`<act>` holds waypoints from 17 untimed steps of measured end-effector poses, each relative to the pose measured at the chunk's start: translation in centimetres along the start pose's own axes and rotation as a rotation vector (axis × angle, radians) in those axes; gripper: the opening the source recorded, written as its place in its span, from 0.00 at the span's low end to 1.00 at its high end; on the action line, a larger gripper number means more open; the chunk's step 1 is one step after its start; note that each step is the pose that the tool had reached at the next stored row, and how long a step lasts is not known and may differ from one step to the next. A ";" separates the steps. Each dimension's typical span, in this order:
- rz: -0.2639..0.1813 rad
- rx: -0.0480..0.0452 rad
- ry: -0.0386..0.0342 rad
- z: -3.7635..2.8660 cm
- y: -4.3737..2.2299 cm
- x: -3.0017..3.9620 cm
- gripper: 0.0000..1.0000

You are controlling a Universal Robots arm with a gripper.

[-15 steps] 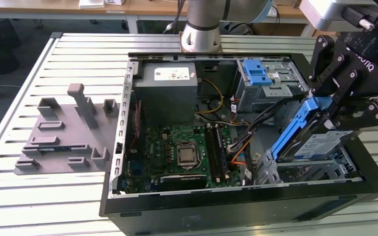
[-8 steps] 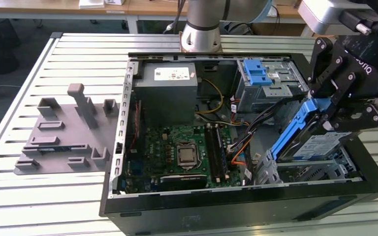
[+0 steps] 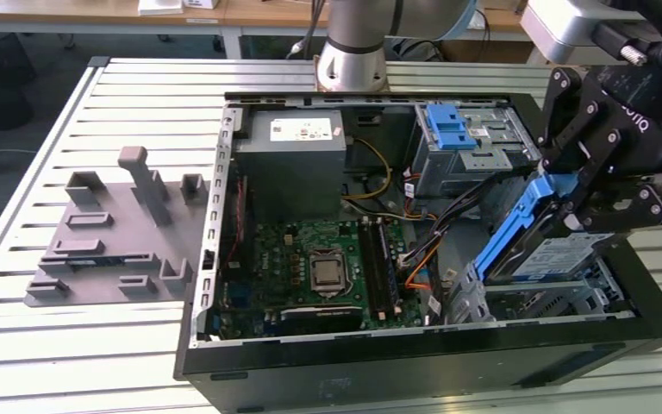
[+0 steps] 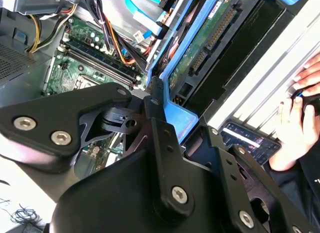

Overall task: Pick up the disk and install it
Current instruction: 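Insert the disk into the insertion slot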

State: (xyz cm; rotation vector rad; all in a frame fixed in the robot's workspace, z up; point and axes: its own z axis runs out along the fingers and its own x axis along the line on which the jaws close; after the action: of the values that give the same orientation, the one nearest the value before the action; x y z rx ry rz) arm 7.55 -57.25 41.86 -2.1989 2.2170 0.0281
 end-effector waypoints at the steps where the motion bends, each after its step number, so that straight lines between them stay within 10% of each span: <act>1: 0.000 0.0000 0.0000 0.06 0.00 0.00 0.36; 17: 0.000 0.0000 0.0000 1.40 0.00 0.04 0.36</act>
State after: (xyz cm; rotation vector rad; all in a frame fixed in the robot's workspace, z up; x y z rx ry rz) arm 7.55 -57.25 40.45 -2.1990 2.2170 0.0282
